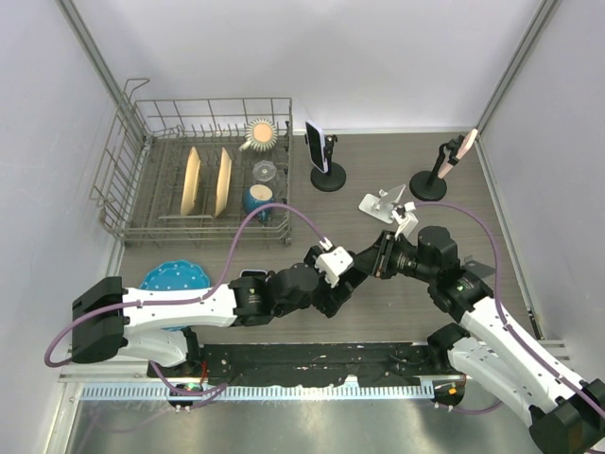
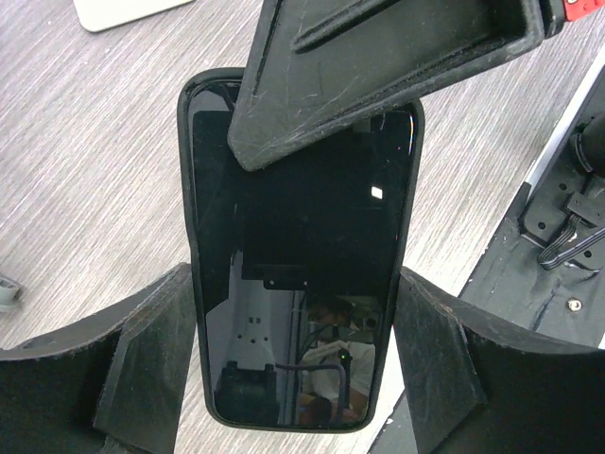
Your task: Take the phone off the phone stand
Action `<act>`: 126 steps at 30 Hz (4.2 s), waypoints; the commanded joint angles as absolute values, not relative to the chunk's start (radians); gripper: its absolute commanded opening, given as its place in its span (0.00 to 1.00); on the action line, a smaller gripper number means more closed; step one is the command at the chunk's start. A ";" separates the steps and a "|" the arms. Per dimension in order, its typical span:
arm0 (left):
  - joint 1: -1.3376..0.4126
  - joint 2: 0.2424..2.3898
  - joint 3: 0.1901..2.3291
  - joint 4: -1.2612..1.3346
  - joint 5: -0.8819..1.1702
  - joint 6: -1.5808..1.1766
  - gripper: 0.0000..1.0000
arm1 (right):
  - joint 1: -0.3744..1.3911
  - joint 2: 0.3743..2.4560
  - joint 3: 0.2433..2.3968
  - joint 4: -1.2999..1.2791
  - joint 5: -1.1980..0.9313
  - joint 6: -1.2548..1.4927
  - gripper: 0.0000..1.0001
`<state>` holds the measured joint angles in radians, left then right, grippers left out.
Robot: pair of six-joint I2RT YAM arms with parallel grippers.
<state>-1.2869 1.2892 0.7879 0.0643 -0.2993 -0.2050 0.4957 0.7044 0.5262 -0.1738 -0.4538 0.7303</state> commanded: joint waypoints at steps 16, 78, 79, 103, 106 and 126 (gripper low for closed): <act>-1.279 1.308 0.834 -0.177 -0.536 -0.449 0.00 | 0.505 0.664 0.561 -0.297 -0.180 0.690 0.89; -1.134 1.545 0.891 -0.629 -0.485 -1.029 0.24 | 0.505 0.405 0.535 -0.568 0.255 0.752 0.92; -1.134 1.542 0.891 -0.630 -0.485 -1.031 0.24 | 0.505 0.405 0.537 -0.568 0.255 0.753 0.92; -1.134 1.577 0.930 -0.672 -0.460 -1.085 0.63 | 0.505 0.379 0.537 -0.594 0.261 0.727 0.92; -1.134 1.583 0.939 -0.681 -0.463 -1.089 0.68 | 0.505 0.367 0.541 -0.607 0.268 0.721 0.92; -1.134 1.523 0.914 -0.684 -0.506 -1.131 0.95 | 0.505 0.357 0.545 -0.611 0.258 0.723 0.92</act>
